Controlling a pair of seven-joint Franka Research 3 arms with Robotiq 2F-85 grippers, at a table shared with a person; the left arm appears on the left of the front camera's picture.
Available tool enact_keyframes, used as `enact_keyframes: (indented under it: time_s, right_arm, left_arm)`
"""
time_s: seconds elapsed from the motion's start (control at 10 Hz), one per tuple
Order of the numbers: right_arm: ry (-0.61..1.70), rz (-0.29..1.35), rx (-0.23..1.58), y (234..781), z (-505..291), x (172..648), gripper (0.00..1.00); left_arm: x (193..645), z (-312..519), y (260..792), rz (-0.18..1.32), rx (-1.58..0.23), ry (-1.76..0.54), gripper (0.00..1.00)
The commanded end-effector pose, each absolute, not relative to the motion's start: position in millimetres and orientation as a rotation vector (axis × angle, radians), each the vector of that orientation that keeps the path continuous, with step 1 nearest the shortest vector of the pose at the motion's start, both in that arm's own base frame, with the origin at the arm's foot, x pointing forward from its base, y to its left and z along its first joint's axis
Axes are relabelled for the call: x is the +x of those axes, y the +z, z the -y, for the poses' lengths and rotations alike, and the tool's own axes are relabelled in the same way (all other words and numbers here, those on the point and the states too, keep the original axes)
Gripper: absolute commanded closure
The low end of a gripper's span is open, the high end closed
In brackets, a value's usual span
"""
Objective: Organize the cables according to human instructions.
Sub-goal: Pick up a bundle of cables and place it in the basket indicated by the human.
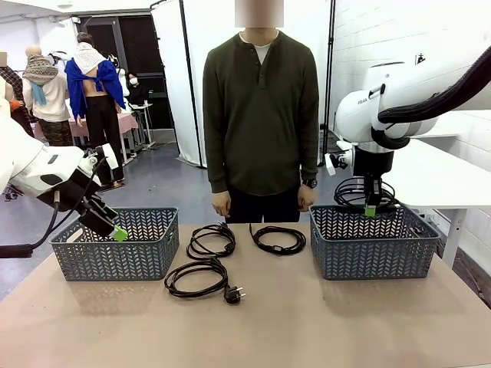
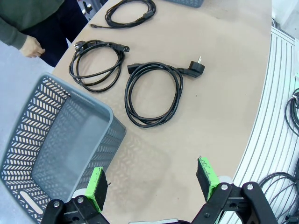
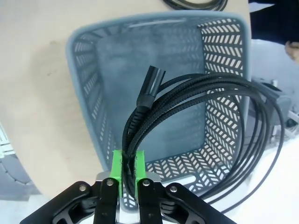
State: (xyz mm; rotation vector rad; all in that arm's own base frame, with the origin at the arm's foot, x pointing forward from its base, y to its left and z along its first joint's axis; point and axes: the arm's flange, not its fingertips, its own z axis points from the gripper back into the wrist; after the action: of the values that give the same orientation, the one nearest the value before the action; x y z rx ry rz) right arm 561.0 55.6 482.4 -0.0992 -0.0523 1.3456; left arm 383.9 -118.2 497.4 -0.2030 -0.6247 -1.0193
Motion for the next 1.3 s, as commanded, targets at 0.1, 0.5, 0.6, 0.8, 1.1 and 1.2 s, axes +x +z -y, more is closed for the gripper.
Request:
enact_keyframes:
  time_s: [0.1,0.5,0.6,0.8,1.1,1.2]
  right_arm:
    - [1.382,0.049,-0.065,479,-50,579,1.00]
    - [1.397,0.049,-0.057,477,-51,582,0.63]
    - [1.388,0.047,-0.055,476,-51,583,0.43]
    - [1.380,0.040,-0.048,475,-53,584,0.04]
    - [1.355,0.037,-0.031,486,-54,581,0.00]
    - [1.346,0.039,-0.029,490,-53,580,0.00]
  left_arm:
    - [386,115,495,0.628,-0.225,-1.035,0.00]
    - [386,115,495,0.628,-0.225,-1.035,0.00]
    - [386,115,495,0.628,-0.225,-1.035,0.00]
    - [386,115,495,0.628,-0.225,-1.035,0.00]
    - [386,115,495,0.628,-0.225,-1.035,0.00]
    - [386,115,495,0.628,-0.225,-1.035,0.00]
